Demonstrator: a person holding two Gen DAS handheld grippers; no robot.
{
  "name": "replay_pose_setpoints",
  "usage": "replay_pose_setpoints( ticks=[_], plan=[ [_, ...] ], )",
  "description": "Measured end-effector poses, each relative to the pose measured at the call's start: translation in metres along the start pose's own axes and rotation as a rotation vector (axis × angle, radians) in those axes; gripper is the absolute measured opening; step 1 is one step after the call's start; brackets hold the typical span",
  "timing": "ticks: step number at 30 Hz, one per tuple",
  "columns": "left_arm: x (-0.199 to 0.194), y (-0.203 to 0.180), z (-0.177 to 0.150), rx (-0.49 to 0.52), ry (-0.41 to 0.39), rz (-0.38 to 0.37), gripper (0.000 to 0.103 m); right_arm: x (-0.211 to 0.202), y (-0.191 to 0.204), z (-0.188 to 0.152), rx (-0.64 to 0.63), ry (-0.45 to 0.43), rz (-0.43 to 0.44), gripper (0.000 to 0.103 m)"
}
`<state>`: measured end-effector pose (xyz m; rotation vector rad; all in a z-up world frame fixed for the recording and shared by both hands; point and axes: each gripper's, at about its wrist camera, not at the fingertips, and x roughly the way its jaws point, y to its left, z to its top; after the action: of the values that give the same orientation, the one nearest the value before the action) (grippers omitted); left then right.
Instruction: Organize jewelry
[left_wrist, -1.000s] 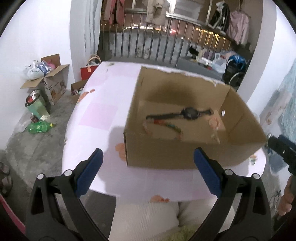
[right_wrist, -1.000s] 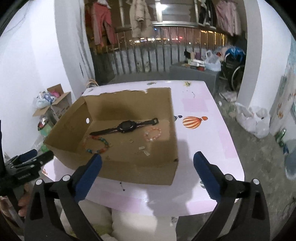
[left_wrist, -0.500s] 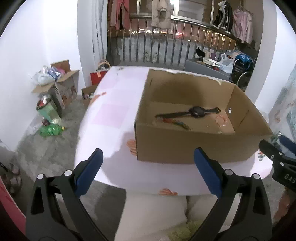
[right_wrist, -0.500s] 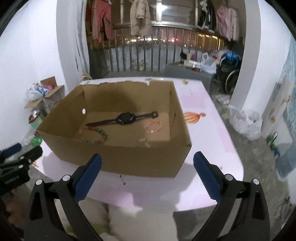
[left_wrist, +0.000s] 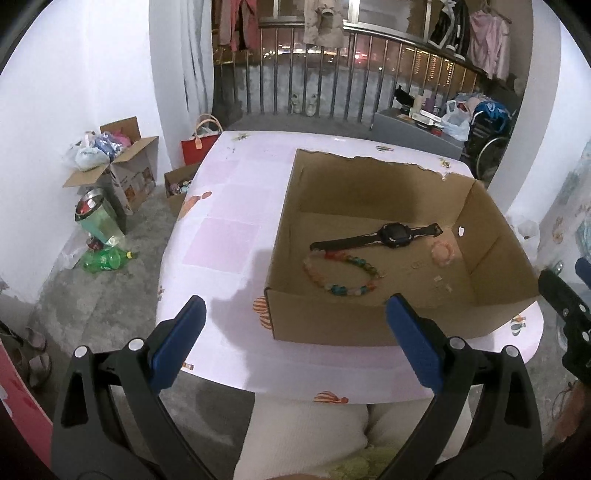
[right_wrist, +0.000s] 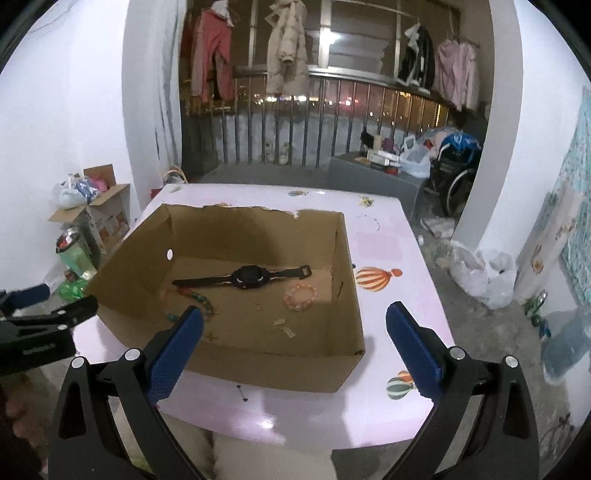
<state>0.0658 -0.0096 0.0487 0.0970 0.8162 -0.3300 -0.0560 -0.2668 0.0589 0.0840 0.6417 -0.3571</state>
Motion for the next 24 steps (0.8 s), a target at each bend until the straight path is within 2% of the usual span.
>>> replay_pose_setpoints(
  ticks=[8, 15, 24],
  plan=[
    [0.022, -0.016, -0.015, 0.051, 0.117, 0.003, 0.095, 0.023, -0.003, -0.017, 0.085, 0.14, -0.011, 0.097],
    [0.016, -0.019, -0.01, 0.056, 0.094, 0.023, 0.095, 0.029, -0.006, -0.02, 0.114, 0.182, -0.029, 0.097],
    [0.014, -0.011, -0.009, 0.037, 0.107, 0.055, 0.095, 0.031, -0.007, -0.025, 0.119, 0.225, -0.023, 0.097]
  ],
)
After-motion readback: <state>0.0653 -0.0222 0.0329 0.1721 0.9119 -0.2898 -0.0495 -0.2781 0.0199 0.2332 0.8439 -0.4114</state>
